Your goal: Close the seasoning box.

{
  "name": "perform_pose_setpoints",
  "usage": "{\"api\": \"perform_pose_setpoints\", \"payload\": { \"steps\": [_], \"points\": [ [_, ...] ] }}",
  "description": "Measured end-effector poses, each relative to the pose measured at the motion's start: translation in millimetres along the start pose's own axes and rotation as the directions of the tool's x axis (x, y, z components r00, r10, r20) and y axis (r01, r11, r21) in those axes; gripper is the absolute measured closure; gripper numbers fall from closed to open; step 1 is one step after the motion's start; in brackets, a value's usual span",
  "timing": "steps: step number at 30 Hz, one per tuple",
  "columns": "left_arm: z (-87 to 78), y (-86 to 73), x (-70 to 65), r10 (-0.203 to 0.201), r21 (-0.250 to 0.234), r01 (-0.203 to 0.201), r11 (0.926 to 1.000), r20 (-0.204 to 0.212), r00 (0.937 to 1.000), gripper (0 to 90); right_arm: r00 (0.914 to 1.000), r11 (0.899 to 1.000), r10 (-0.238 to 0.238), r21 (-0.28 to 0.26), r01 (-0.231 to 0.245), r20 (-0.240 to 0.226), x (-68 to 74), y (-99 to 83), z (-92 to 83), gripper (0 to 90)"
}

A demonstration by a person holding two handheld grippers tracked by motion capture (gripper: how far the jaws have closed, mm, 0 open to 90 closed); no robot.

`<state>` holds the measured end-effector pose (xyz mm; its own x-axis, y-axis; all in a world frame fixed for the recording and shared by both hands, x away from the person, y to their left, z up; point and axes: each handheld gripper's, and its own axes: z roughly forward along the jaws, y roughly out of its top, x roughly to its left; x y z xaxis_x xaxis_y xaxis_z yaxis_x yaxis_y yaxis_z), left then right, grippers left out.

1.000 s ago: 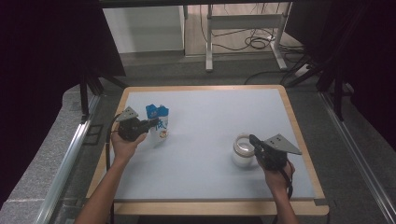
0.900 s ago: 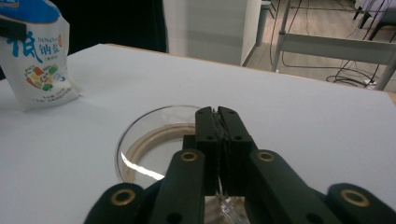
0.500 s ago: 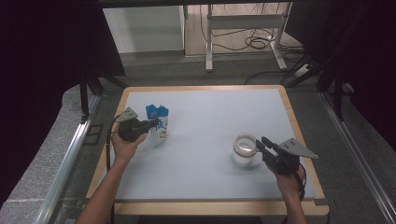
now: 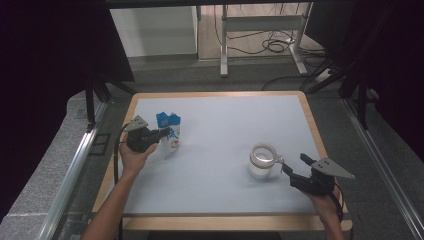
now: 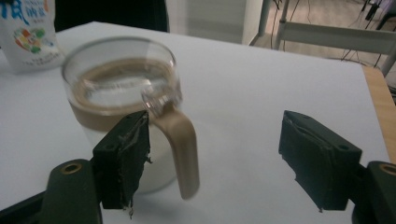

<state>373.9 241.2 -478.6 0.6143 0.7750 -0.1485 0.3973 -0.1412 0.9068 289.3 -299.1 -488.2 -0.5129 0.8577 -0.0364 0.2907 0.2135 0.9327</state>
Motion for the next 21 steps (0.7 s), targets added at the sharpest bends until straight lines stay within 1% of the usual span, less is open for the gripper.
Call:
{"api": "perform_pose_setpoints", "payload": {
  "steps": [4, 6, 8, 11, 17, 21],
  "points": [
    [0.1, 0.0, -0.1, 0.000, 0.000, 0.000, 1.0000, 0.000, 1.0000, 88.3, 0.9995, 0.999, 0.019, 0.047, -0.020, 0.024, -7.0, -12.3, 3.3, 24.5],
    [0.0, -0.1, -0.1, 0.000, 0.000, 0.000, 1.0000, 0.000, 1.0000, 88.2, 0.9992, 0.997, 0.031, 0.063, -0.033, 0.026, -9.5, -17.1, 5.7, 24.5],
    [-0.1, -0.1, 0.2, 0.000, 0.000, 0.000, 1.0000, 0.001, 1.0000, 88.2, 0.9988, 0.996, 0.032, 0.081, -0.035, 0.038, -10.9, -20.1, 7.5, 24.5],
    [-0.1, -0.2, 0.7, -0.002, 0.000, 0.002, 1.0000, 0.001, 1.0000, 88.1, 0.9982, 0.995, 0.042, 0.091, -0.046, 0.042, -12.1, -20.7, 8.6, 24.4],
    [0.2, -0.1, 0.7, -0.003, 0.000, 0.003, 1.0000, -0.002, 1.0000, 87.5, 0.9978, 0.995, 0.042, 0.083, -0.046, 0.051, -12.4, -20.3, 7.7, 24.4],
    [0.4, 0.2, 0.3, -0.005, -0.007, 0.005, 1.0000, -0.004, 1.0000, 83.6, 0.9981, 0.996, 0.032, 0.087, -0.036, 0.053, -11.6, -20.0, 8.7, 24.4]
  ]
}}
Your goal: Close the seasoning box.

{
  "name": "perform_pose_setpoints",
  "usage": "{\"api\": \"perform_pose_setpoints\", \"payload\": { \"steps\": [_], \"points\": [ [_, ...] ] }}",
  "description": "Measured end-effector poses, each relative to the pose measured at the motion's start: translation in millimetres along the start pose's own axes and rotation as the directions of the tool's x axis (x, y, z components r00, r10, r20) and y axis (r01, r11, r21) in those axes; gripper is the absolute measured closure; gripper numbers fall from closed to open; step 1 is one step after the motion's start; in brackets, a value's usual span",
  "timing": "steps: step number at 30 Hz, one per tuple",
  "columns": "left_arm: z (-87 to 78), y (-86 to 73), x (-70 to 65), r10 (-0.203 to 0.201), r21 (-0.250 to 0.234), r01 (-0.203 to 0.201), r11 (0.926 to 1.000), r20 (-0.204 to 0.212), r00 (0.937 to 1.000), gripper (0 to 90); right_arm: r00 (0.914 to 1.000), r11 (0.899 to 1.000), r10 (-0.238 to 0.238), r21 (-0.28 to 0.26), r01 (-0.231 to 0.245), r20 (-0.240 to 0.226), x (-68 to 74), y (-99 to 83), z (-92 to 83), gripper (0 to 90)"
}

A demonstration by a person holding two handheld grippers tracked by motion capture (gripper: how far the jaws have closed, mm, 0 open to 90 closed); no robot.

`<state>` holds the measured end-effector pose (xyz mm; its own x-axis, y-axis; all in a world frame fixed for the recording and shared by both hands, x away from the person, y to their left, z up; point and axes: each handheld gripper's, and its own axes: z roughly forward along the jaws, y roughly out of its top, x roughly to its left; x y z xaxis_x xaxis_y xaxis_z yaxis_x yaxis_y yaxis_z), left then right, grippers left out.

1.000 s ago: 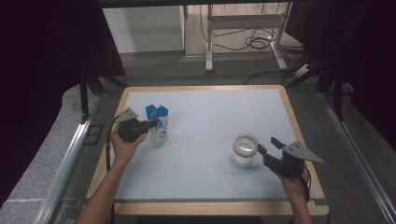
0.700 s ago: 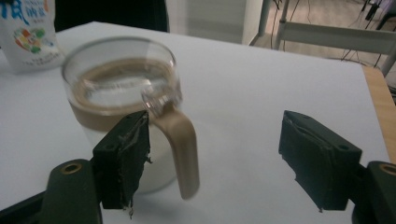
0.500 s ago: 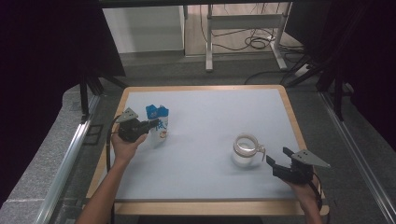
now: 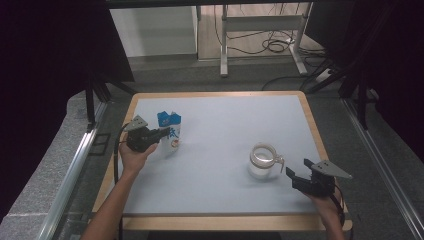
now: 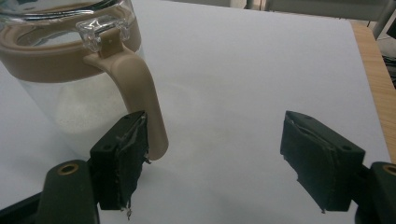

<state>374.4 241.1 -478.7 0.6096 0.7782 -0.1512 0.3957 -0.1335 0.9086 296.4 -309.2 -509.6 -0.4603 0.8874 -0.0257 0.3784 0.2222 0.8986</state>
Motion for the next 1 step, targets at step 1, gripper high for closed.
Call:
{"api": "perform_pose_setpoints", "payload": {
  "steps": [1],
  "points": [
    [0.2, 0.2, -0.2, -0.001, -0.005, 0.001, 1.0000, 0.002, 1.0000, 83.3, 1.0000, 1.000, -0.001, 0.000, 0.001, -0.001, 0.5, 0.2, 0.2, 24.4]
  ]
}}
